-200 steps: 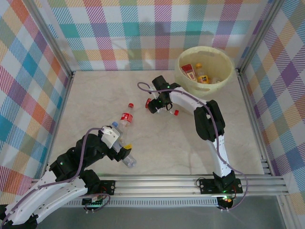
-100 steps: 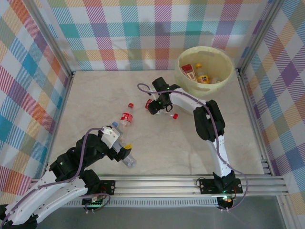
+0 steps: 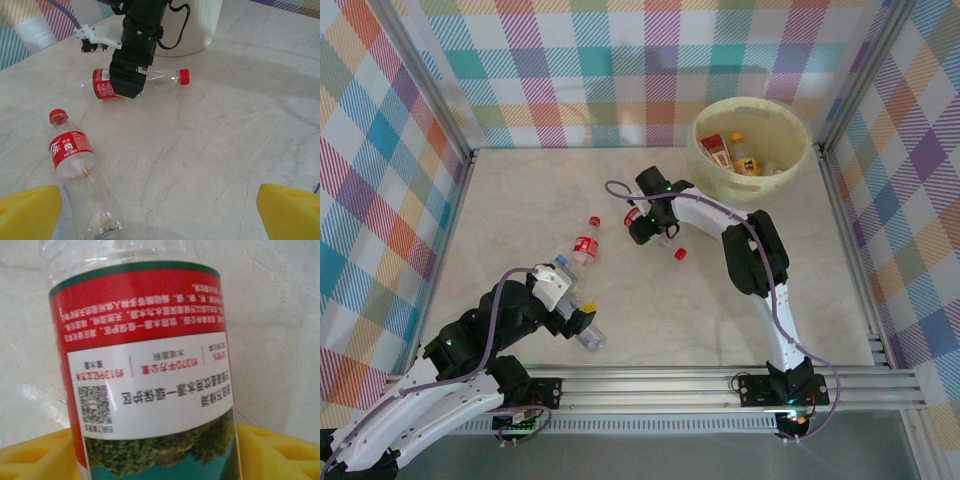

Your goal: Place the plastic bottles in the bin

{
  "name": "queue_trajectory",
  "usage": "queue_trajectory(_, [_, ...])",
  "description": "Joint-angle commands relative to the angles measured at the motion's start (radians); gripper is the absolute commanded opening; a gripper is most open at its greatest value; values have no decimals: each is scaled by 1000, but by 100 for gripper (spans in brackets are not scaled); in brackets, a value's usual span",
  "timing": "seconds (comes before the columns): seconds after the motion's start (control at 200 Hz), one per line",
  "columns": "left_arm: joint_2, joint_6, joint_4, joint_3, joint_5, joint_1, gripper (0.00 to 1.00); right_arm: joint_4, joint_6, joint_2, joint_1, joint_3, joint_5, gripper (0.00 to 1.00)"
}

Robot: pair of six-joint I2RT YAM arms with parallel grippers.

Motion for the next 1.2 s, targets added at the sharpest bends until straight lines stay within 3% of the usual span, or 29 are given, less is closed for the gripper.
queue_trajectory(0.0, [-7,-6,8,-10,9,8,100,-23,6,9,11,7,8,68])
queue_trajectory(0.485, [-22,-15,16,-10,20,8,100,29,125,-210,22,-137,-14,59])
queue_trajectory(0.715, [71,-12,66,71,98,8,100,48,173,-366,25,-227,-40,57])
queue_trajectory(1.035, [310,49,287,181,154,8,100,2,226,-549,30,-256,-43,56])
queue_trajectory(1.195, [405,17,483,191,196,10,100,-41,246,-643,30,-232,-16,55])
